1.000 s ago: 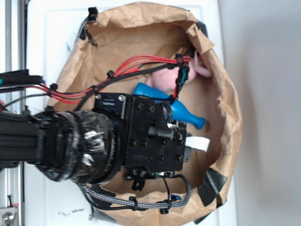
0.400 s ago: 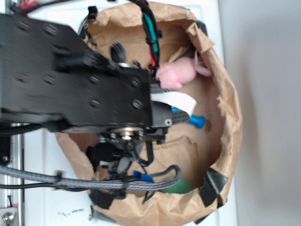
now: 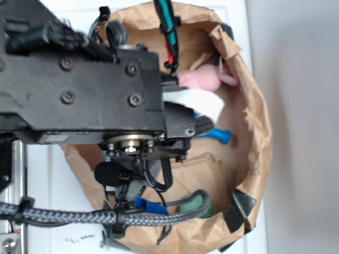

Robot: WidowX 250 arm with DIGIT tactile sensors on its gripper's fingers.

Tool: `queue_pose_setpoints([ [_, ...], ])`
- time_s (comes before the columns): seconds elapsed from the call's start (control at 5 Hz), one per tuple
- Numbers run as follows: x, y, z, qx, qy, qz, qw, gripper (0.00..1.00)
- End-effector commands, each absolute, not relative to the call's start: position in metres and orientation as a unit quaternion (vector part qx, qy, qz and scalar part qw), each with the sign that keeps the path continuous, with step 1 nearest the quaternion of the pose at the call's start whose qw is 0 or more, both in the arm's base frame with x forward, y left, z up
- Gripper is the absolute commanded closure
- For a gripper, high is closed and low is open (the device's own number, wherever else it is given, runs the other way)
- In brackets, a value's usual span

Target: Grab the gray animal.

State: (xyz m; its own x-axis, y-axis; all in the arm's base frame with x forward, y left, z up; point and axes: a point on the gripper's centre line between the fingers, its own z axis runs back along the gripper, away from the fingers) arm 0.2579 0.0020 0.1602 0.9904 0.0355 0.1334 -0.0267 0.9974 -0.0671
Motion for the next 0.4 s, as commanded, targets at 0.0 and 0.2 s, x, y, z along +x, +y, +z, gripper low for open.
queue_pose_setpoints([
  [0.0, 0.2626, 0.0266, 0.2211, -0.028, -0.119, 0.05, 0.991, 1.0],
  [0.2, 0.2613, 0.0349, 0.2261, -0.03, -0.121, 0.059, 0.99, 1.0],
])
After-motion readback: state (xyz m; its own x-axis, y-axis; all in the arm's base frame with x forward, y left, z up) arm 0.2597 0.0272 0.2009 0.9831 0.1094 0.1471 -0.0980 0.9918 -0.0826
